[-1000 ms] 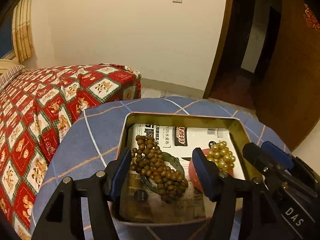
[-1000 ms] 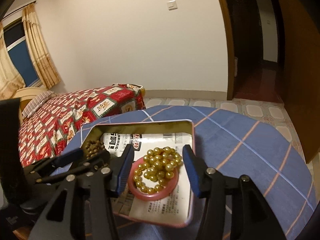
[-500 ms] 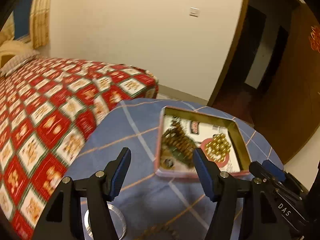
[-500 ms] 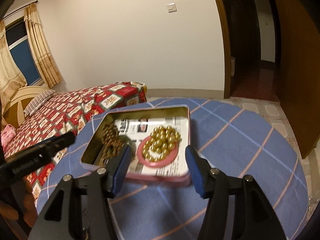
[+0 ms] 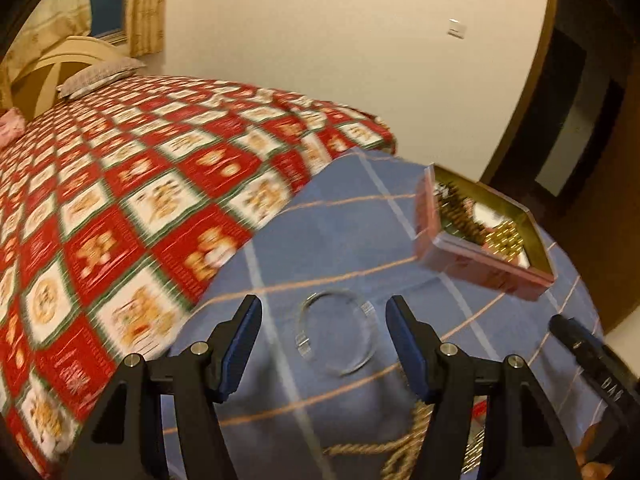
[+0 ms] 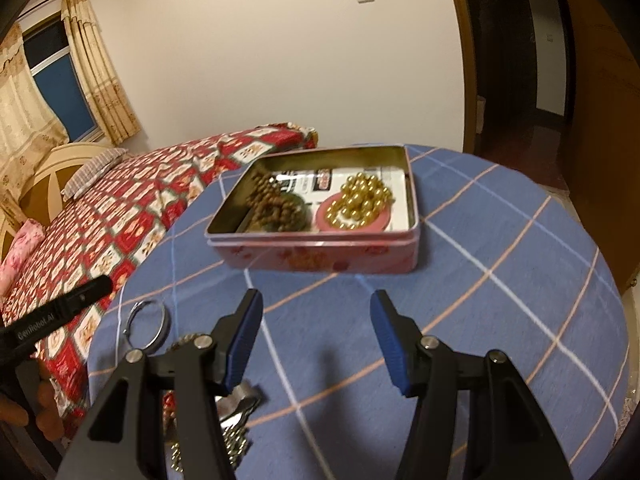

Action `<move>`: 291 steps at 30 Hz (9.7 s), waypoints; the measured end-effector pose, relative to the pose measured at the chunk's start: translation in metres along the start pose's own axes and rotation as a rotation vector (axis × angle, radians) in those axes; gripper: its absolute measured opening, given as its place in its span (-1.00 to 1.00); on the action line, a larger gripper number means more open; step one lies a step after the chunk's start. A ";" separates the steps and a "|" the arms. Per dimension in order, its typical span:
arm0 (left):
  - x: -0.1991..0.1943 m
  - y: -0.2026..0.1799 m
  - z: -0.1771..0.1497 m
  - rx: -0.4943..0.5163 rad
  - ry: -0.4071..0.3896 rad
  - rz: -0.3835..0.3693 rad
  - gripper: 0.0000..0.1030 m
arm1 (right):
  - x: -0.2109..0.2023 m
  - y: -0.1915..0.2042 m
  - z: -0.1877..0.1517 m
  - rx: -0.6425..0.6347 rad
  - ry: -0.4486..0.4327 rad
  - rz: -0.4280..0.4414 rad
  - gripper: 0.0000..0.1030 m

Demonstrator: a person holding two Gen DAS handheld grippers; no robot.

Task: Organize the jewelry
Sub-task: 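Move both grippers back over the remaining jewelry on the table, then grasp the silver bangle with left gripper while right gripper grasps the red-tasseled chain, then carry the silver bangle and tasseled chain into the pink tin and release, then move both grippers back over the remaining jewelry beside the tin, then grasp the dark bead bracelet with left gripper while right gripper grasps the silver watch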

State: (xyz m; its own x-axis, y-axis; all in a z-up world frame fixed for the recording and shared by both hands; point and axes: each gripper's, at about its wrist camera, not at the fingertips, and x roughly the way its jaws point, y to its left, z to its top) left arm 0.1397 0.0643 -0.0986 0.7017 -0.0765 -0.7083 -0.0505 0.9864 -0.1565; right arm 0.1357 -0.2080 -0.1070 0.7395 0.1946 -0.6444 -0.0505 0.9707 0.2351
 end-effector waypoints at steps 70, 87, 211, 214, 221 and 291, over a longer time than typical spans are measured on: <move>-0.019 0.011 -0.026 0.086 -0.065 -0.084 -0.93 | 0.010 0.077 -0.048 -0.212 0.138 0.173 -0.85; -0.034 0.003 -0.014 0.097 -0.100 -0.109 -0.93 | -0.010 0.065 -0.022 -0.139 0.103 0.279 -0.53; -0.023 -0.033 -0.022 0.154 -0.035 -0.063 0.22 | -0.029 -0.010 -0.016 0.084 0.030 0.068 0.14; -0.028 -0.034 -0.028 0.172 -0.037 -0.055 0.22 | -0.032 -0.005 -0.021 0.079 0.032 0.064 0.14; -0.034 -0.030 -0.042 0.171 -0.013 -0.057 0.22 | -0.036 0.002 -0.036 0.069 0.054 0.065 0.08; 0.056 -0.059 -0.026 0.250 0.159 -0.022 -0.61 | 0.012 0.017 -0.012 0.027 0.071 0.159 -0.66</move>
State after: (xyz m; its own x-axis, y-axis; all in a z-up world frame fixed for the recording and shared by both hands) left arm 0.1636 -0.0022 -0.1463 0.5793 -0.1003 -0.8089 0.1537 0.9880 -0.0125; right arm 0.1356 -0.1876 -0.1200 0.6739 0.3561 -0.6473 -0.1445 0.9228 0.3571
